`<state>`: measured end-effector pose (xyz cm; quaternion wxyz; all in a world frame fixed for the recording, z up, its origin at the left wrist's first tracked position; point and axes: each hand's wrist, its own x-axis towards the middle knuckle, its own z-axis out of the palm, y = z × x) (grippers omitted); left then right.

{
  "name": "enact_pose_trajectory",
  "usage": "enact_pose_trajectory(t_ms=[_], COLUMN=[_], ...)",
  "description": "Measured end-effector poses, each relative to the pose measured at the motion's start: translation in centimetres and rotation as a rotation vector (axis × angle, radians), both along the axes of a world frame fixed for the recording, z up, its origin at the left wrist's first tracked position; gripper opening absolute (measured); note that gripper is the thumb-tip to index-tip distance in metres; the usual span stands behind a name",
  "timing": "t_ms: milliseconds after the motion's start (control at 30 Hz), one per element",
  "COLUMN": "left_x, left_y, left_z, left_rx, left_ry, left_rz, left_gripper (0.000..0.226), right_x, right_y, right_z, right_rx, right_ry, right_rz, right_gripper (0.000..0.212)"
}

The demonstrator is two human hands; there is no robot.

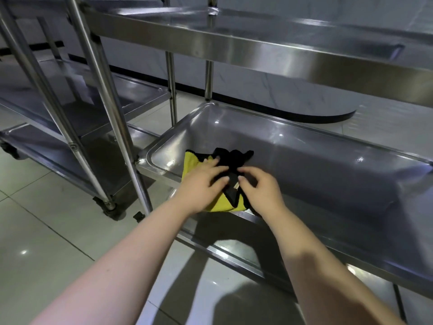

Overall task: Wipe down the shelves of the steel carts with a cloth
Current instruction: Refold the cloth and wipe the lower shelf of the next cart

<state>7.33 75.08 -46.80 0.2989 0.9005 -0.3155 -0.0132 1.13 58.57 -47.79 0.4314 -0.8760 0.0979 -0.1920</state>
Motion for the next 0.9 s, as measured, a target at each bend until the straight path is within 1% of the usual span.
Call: enact_pose_trajectory(t_ms=[33, 67, 133, 233, 300, 367, 500, 567, 633, 700, 733, 767, 833, 900], left_x=[0.1, 0.2, 0.5, 0.6, 0.4, 0.0, -1.4, -1.8, -1.8, -1.5, -1.3, -1.2, -1.1, -1.2], left_y=[1.0, 2.0, 4.1, 6.3, 7.0, 7.1, 6.7, 6.3, 6.0, 5.5, 5.2, 4.9, 4.7, 5.0], left_z=[0.2, 0.2, -0.3, -1.4, -2.0, -2.5, -3.0, -3.3, -3.5, -3.1, -2.9, -2.7, -2.6, -3.1], left_rx=[-0.123, -0.187, -0.209, -0.193, -0.155, -0.088, 0.064, 0.129, 0.160, 0.134, 0.106, 0.079, 0.062, 0.029], left_ry=[0.007, -0.034, -0.160, -0.232, -0.244, -0.276, -0.295, -0.321, -0.384, -0.436, -0.452, -0.458, -0.458, -0.445], left_rz=[0.013, 0.041, 0.107, 0.160, 0.138, 0.092, 0.033, 0.012, 0.007, -0.017, -0.044, -0.071, -0.109, -0.127], left_gripper=[0.038, 0.033, 0.025, 0.018, 0.029, 0.047, 0.090, 0.102, 0.100, 0.094, 0.090, 0.086, 0.083, 0.079], right_x=[-0.2, -0.2, -0.1, 0.4, 1.2, 2.0, 2.7, 2.5, 2.3, 2.1, 1.9, 1.6, 1.1, 0.4], right_y=[0.7, 1.4, 2.8, 4.5, 5.5, 6.5, 7.5, 7.4, 6.9, 6.0, 5.5, 4.9, 3.8, 3.1], right_z=[0.1, 0.1, 0.2, 1.2, 1.5, 1.6, 1.7, 1.7, 2.1, 2.8, 3.0, 3.1, 2.5, 1.2], right_rx=[-0.083, -0.172, -0.285, -0.298, -0.363, -0.446, -0.380, -0.324, -0.144, 0.087, 0.148, 0.155, 0.052, -0.142], right_ry=[-0.032, -0.037, 0.043, 0.191, 0.277, 0.334, 0.357, 0.311, 0.218, 0.110, 0.063, 0.030, 0.041, 0.194], right_rz=[0.019, 0.042, 0.033, -0.105, -0.160, -0.188, -0.228, -0.223, -0.234, -0.248, -0.267, -0.297, -0.354, -0.325], right_gripper=[0.020, 0.019, 0.022, 0.032, 0.040, 0.041, 0.028, 0.021, 0.018, 0.020, 0.021, 0.021, 0.022, 0.023])
